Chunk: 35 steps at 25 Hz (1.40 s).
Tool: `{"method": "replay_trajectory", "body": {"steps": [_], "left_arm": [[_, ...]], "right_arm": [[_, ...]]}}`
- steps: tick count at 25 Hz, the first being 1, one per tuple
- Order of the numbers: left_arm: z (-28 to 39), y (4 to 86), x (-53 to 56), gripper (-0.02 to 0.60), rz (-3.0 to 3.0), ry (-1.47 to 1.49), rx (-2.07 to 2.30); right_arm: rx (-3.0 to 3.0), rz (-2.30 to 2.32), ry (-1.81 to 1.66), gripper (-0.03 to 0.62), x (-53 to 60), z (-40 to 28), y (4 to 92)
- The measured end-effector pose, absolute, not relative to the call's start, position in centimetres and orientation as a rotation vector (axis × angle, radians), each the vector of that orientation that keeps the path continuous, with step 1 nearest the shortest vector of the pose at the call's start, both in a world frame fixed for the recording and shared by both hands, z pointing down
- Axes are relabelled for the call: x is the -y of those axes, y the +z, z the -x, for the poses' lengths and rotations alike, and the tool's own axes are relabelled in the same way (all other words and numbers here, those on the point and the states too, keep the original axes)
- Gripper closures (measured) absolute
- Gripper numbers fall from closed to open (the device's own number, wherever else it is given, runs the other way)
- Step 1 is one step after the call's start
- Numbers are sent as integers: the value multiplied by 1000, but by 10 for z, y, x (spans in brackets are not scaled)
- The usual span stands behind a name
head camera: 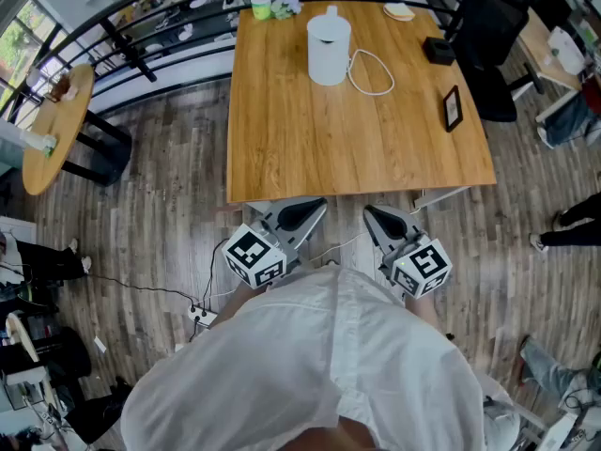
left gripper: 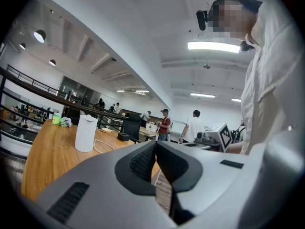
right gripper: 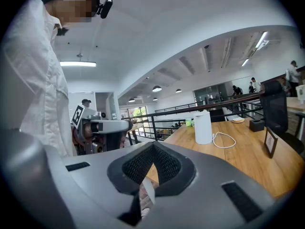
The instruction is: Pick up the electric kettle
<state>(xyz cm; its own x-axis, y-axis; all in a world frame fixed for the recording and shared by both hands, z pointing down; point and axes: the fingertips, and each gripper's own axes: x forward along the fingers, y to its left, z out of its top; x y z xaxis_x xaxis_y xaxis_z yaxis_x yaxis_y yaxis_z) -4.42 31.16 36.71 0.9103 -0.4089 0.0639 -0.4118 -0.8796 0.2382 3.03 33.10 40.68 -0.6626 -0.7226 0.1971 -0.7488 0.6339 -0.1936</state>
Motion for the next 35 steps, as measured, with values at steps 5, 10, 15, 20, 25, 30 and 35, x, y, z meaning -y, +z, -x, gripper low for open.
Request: {"method": "replay_trajectory", "body": {"steps": [5, 10, 15, 20, 25, 30, 35], "left_arm": [[37, 367, -314, 574, -2832, 28, 597], [34, 367, -316, 574, -2835, 32, 597], [36, 367, -315, 574, -2836, 35, 613], [39, 366, -316, 574, -2835, 44, 645], [36, 366, -316, 574, -2830, 56, 665], [26, 369, -324, 574, -2832, 76, 642], [30, 365, -313, 574, -2835, 77, 662]], "right_arm": [[2751, -1249, 392, 580, -331, -35, 404], [2753, -1248, 390, 582, -333, -37, 404], [2758, -1231, 384, 582, -332, -34, 404], [2772, -1208, 382, 582, -333, -31, 403], [2784, -1191, 389, 582, -335, -33, 403], [2873, -1161, 394, 579, -339, -33, 395], [2912, -1142, 394, 579, -330, -28, 389]]}}
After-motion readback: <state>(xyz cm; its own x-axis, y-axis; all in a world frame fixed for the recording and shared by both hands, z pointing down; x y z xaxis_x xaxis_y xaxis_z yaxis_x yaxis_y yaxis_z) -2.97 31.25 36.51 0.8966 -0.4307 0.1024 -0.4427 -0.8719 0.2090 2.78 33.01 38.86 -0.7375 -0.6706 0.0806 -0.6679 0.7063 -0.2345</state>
